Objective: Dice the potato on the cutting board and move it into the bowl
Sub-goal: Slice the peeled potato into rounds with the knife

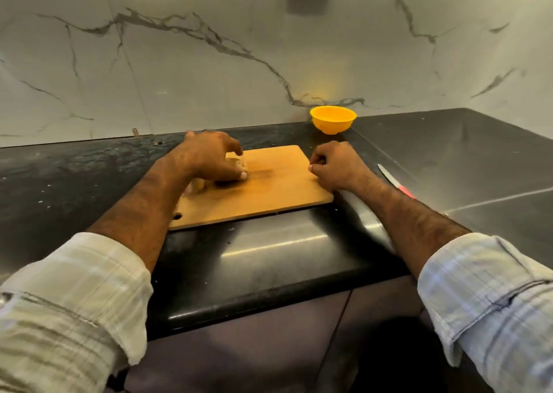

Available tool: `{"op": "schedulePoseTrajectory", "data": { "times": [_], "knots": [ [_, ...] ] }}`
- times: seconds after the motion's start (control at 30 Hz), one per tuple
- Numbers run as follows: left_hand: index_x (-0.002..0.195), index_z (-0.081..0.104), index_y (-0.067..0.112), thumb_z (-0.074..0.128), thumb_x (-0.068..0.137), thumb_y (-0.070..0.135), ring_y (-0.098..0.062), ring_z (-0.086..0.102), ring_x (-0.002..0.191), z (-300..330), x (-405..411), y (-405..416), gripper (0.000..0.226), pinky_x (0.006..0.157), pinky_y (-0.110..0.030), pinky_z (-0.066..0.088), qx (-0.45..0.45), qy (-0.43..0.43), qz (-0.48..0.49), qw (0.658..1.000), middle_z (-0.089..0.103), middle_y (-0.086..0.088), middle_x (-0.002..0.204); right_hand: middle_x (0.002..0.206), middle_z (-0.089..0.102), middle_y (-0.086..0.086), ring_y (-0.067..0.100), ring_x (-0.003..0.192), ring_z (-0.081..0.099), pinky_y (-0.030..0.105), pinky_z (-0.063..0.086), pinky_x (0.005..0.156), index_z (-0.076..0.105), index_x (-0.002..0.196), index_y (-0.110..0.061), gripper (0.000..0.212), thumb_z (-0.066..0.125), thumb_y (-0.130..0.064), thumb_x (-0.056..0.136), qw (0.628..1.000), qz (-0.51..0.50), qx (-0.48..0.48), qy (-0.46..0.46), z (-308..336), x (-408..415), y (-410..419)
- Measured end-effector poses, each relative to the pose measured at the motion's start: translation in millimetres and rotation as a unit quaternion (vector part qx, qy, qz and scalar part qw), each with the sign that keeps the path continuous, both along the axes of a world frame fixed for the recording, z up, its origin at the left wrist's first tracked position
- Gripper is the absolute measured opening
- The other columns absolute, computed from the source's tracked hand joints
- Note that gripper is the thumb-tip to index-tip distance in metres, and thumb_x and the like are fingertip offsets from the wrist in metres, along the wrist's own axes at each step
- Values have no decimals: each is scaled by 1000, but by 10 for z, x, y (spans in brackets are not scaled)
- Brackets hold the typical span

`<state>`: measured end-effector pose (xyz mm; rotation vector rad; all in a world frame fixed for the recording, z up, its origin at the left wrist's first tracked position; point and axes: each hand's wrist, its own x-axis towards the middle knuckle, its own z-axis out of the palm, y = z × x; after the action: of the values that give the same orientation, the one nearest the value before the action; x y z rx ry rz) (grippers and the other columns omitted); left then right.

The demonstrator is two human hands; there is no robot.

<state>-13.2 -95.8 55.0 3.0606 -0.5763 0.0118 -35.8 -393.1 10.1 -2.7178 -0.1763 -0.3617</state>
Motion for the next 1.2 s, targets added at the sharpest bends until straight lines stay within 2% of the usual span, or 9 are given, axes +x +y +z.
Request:
{"op": "schedulePoseTrajectory", "data": {
  "times": [0.1,0.2,0.33,0.47,0.67,0.77,0.93,1.1,1.2],
  "knots": [
    [130,66,32,74,92,54,-21,57,127,48,-89,-624,44,113,-52,39,-42,-29,-54,997,65,6,137,87,75,-3,19,85,69,32,56,78,76,83,-21,6,74,-26,85,999,-54,-9,3,41,-256,-461],
    [114,73,28,78,88,49,-20,67,104,-9,-133,-1342,34,93,-43,57,-77,-13,-108,991,73,4,117,85,75,1,22,84,68,31,56,77,73,78,-21,6,72,-22,84,994,-112,-18,4,45,-546,-858],
    [102,75,27,77,85,47,-21,68,97,-138,-181,-2052,26,83,-40,59,-76,-14,-151,986,74,2,103,88,74,9,29,83,67,33,56,74,76,87,-17,11,71,-23,80,979,-197,-35,45,-12,-817,-1265],
    [101,75,30,78,86,49,-19,68,94,-219,-211,-2341,25,82,-39,60,-69,-3,-164,984,71,3,103,92,70,10,29,84,64,34,55,74,72,102,-13,36,79,-43,83,968,-226,-42,96,-62,-858,-1383],
    [98,75,30,78,87,48,-16,68,91,-107,-119,-1901,22,85,-44,61,-83,-17,-137,987,73,7,98,87,60,11,31,80,56,34,47,71,54,93,-9,30,75,-31,89,964,-243,-26,107,40,-720,-1261],
    [104,76,27,79,89,43,-16,69,95,52,-51,-1413,22,88,-45,61,-120,-28,-90,988,74,6,102,84,66,13,34,81,64,37,55,74,63,95,2,32,66,-30,93,973,-217,-5,76,160,-568,-1025],
    [99,73,30,81,90,39,-12,67,97,256,52,-389,15,87,-41,61,-160,-18,7,987,71,7,102,92,74,19,38,90,72,42,60,77,74,94,-3,28,68,-30,93,994,-92,48,40,318,-282,-90],
    [118,73,30,90,80,33,-9,66,105,233,95,307,42,88,-31,55,-138,93,31,986,71,9,115,86,72,8,22,64,74,45,65,67,69,98,-9,20,74,-27,90,995,-9,46,90,276,-54,848],
    [122,71,34,94,76,31,-7,65,105,149,128,381,51,87,-32,56,-123,131,19,984,68,13,115,94,70,6,20,73,72,43,65,70,68,105,-12,22,74,-30,92,993,11,48,109,254,74,1091]
  ]
}}
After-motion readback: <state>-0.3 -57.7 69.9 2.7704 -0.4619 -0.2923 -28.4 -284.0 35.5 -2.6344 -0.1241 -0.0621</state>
